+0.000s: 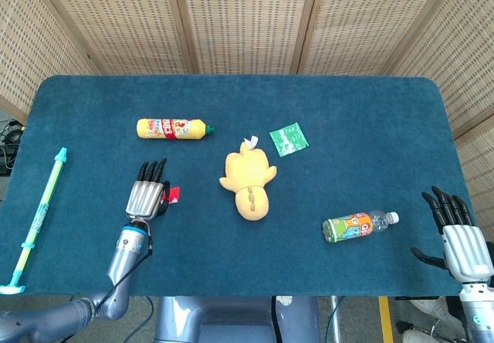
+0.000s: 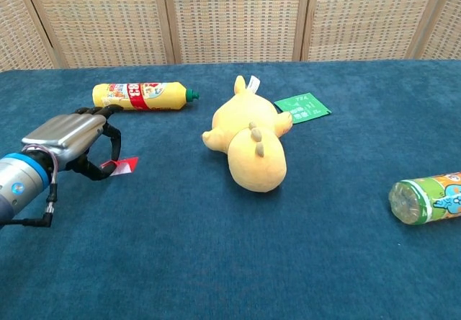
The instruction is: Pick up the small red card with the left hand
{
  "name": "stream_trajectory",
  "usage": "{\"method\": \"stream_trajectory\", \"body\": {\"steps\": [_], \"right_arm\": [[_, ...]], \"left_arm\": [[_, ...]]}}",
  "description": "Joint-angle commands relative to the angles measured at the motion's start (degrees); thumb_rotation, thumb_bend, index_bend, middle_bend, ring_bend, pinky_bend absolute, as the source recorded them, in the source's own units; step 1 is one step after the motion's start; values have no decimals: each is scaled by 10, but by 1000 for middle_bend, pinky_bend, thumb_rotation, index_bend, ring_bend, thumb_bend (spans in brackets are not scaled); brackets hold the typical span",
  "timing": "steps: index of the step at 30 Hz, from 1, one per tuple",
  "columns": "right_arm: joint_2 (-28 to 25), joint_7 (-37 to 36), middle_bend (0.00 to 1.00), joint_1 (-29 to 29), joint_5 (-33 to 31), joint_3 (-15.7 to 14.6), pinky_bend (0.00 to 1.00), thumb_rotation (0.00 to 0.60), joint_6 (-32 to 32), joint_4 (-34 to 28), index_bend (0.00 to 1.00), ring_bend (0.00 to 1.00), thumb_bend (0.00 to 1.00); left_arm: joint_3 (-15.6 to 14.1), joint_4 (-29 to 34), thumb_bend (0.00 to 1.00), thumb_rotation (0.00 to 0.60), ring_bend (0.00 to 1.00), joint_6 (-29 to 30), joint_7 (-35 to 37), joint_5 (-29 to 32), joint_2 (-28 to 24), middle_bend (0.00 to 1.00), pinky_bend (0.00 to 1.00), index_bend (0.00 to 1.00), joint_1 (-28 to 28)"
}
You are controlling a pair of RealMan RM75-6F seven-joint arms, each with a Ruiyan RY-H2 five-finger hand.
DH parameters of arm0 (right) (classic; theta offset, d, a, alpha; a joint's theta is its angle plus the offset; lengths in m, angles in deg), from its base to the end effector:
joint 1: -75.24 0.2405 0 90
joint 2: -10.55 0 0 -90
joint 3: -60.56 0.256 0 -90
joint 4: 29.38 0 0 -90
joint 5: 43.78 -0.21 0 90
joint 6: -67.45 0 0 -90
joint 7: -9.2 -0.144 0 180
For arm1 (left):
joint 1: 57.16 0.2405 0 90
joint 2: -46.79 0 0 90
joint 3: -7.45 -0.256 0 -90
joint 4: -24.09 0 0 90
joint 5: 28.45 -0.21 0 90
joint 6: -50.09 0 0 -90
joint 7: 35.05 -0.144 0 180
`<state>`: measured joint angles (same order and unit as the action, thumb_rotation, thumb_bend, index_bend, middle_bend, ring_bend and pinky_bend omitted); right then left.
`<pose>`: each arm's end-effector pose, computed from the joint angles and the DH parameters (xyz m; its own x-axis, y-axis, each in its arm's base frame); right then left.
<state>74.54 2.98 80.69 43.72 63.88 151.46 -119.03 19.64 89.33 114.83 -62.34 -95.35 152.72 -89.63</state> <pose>-0.3155 -0.1867 0.1617 0.3421 -0.0090 0.9396 -0.9390 -0.0407 0.3415 -0.2041 0.3250 -0.0609 0.5167 0.1297 0.8463 0.8533 -0.1595 -0.4965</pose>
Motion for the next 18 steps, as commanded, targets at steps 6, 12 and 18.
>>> {"method": "stream_trajectory", "body": {"steps": [6,12,18], "right_arm": [[3,8,0,4,-2,-1,0,600,-7,1,0,0,0],[5,11,0,6,-5,0,0,600,-12,1,0,0,0],[4,13,0,4,-2,-1,0,600,-8,-2,0,0,0]], "left_arm": [[49,-26,511,600,0,-33,-3,42,-10,0,0,636,-34],[71,-13,510,600,0,-22,19,52,-32,0,0,635,-38],[75,67,504,600,0,2,69,40,-74,0,0,631,-17]]}}
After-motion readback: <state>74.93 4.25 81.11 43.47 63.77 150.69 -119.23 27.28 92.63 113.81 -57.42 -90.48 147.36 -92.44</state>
